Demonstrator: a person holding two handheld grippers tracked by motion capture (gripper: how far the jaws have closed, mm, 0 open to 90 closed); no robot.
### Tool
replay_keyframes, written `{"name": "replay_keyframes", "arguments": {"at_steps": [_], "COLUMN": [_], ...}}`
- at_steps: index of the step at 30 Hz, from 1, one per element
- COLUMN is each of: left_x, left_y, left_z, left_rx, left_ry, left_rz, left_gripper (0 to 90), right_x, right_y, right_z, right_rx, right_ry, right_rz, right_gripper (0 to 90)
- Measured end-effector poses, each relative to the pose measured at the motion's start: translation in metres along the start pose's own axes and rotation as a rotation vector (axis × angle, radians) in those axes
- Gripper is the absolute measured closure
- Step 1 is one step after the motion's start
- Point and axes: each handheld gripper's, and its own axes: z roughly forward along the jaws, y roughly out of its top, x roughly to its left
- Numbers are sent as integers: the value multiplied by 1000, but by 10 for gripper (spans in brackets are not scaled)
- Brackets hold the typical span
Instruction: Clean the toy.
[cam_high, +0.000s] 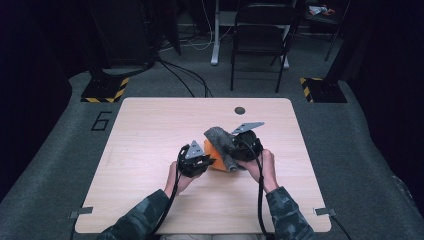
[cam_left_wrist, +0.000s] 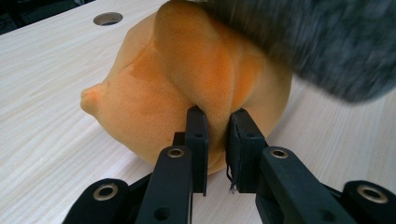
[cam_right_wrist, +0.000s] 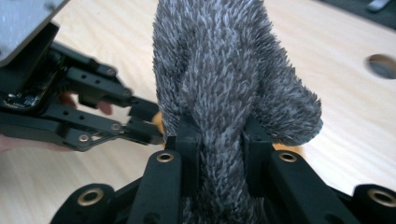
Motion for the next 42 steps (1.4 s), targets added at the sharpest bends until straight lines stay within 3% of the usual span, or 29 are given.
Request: {"name": "replay_keyframes", "arguments": {"at_steps": [3, 9, 12, 15, 18, 25, 27, 28, 32, 36, 39, 42], "left_x": [-1, 2, 2, 3, 3, 4, 4, 4, 6, 7, 6, 6], "left_y": [-2, -5, -5, -5, -6, -6, -6, -6, -7, -7, -7, -6], "left_z": [3, 5, 5, 5, 6, 5, 6, 6, 5, 4, 5, 5], "left_rx": [22, 24, 28, 24, 20, 26, 20, 16, 18, 19, 8, 11], "left_ry": [12, -3, -1, -3, -2, -1, 1, 1, -9, -2, 2, -2], "left_rz": [26, 24, 31, 26, 24, 28, 31, 28, 22, 22, 20, 28], "left_gripper": [781, 768, 764, 762, 758, 753, 751, 752, 752, 750, 749, 748], "right_x": [2, -9, -19, -27, -38, -64, -70, -71, -78, -72, -59, -42], "right_y": [-6, -13, -19, -23, -30, -52, -58, -60, -64, -54, -36, -20], "right_z": [15, 20, 22, 23, 26, 38, 42, 44, 50, 34, 13, 0], "right_rx": [48, 80, 92, 119, 139, 227, 242, 242, 285, 235, 139, 62], "right_ry": [-51, -126, -110, -146, -136, -180, -153, -162, -187, -213, -192, -136], "right_rz": [-13, -25, 31, 18, 57, 144, 163, 174, 180, 145, 105, 73], "right_gripper": [734, 733, 733, 733, 733, 733, 732, 732, 732, 734, 734, 734]}}
